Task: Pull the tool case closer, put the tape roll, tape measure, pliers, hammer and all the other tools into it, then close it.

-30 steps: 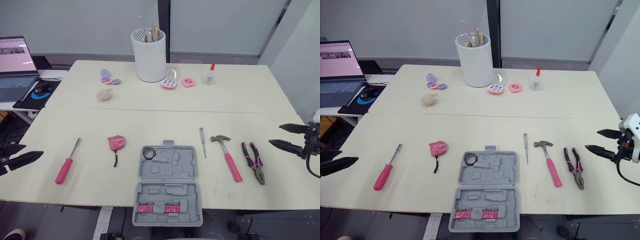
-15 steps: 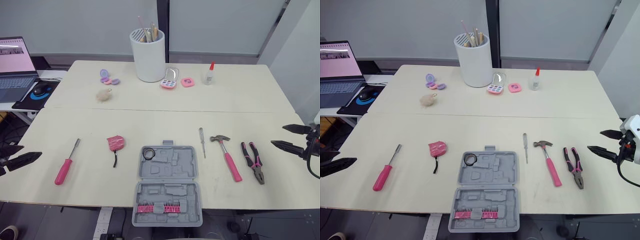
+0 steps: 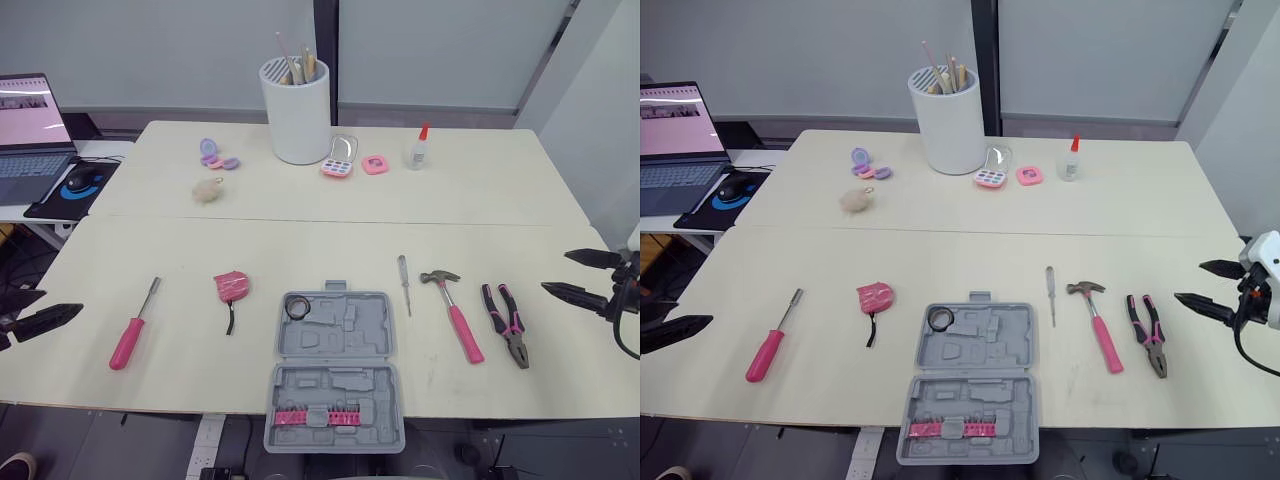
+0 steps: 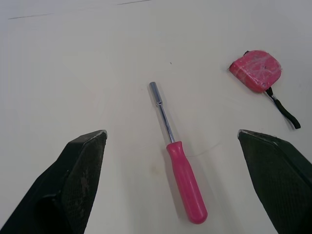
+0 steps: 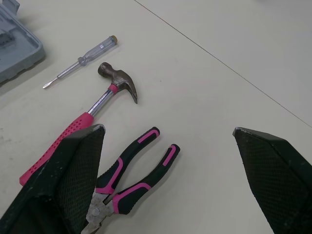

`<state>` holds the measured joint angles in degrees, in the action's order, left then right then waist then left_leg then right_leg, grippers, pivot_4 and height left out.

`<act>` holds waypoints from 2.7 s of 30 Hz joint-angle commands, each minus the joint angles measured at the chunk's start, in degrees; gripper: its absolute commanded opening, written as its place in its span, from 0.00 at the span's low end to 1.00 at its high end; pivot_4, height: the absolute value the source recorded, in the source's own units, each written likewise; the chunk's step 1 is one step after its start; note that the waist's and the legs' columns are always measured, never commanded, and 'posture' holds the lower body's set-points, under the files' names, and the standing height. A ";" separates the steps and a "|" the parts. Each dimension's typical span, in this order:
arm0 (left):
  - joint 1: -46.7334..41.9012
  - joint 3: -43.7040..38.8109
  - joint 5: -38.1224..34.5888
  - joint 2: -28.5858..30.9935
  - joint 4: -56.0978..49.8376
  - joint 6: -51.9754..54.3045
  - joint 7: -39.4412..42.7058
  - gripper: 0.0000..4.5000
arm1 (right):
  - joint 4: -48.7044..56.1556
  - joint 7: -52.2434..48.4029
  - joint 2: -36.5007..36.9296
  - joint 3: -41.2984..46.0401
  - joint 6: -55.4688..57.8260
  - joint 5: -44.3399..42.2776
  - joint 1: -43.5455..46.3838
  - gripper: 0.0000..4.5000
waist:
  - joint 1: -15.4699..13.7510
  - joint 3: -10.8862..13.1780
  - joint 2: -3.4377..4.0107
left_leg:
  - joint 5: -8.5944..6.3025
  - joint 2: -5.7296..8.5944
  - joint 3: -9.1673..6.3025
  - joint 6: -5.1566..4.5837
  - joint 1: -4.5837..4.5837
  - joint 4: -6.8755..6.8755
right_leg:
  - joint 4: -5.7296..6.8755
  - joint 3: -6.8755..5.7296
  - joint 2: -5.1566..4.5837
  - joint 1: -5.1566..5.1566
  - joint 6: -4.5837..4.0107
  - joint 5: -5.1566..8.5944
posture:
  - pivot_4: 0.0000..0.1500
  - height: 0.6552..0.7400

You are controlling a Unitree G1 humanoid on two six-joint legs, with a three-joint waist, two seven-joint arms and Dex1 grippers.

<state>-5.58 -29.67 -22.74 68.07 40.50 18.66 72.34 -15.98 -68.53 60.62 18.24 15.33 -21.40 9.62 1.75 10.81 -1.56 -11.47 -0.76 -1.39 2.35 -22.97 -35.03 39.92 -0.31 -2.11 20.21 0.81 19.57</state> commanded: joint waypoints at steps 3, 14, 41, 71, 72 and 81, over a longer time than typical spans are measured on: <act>0.78 -1.70 -0.51 0.42 -3.30 0.09 -0.48 0.99 | 0.94 1.08 -0.39 0.65 -2.12 0.75 0.60 1.00 | 0.01 0.00 0.00 | 0.00 0.00 0.00 0.00 0.00 0.00 | 0.00 0.00 0.00 0.00 0.00 0.00 | 1.00 1.00; 12.21 -7.85 -6.88 -7.48 -30.07 11.07 -5.87 0.99 | 16.47 2.46 -6.90 -7.07 3.33 -2.33 6.69 1.00 | 0.21 0.00 0.00 | 0.00 -0.02 0.00 0.00 0.02 -0.01 | 0.04 0.08 0.01 -0.01 0.00 0.00 | 1.00 1.00; 16.87 10.43 1.59 -47.37 -58.63 9.57 -46.25 0.99 | 33.31 4.58 -25.26 -27.73 11.28 -3.95 23.53 1.00 | -0.90 -0.12 -0.19 | 0.00 0.07 -0.24 0.00 -0.03 -0.18 | 0.00 -0.05 0.00 -0.15 0.01 -0.07 | 1.00 1.00; 6.66 20.30 13.17 -54.07 -41.77 4.89 -58.47 0.45 | 35.40 7.74 -22.88 -25.62 11.49 -3.45 19.11 1.00 | -1.55 -0.14 -0.20 | 0.00 0.10 -0.26 0.01 -0.02 -0.18 | -0.05 -0.08 0.05 -0.21 0.05 -0.09 | 1.00 1.00; 6.37 20.14 13.16 -54.00 -41.46 4.85 -58.56 0.37 | 35.44 7.71 -22.88 -25.63 11.57 -3.49 19.10 1.00 | -1.56 -0.14 -0.20 | 0.01 0.10 -0.26 0.01 -0.02 -0.18 | -0.05 -0.08 0.05 -0.21 0.05 -0.09 | 1.00 1.00; 6.33 20.12 13.44 -53.17 -40.79 4.23 -58.31 0.01 | 35.73 7.11 -22.42 -26.13 11.09 -2.94 18.19 1.00 | -1.57 -0.14 -0.20 | 0.00 0.11 -0.27 0.01 -0.02 -0.18 | -0.06 -0.09 0.05 -0.22 0.05 -0.09 | 1.00 1.00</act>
<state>0.18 -10.48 -9.71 14.62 -1.31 22.61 13.40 17.49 -61.19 37.55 -9.09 27.39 -23.94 27.72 0.19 10.67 -1.76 -11.47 -0.65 -1.65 2.37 -22.99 -35.21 39.85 -0.40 -2.06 20.00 0.86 19.48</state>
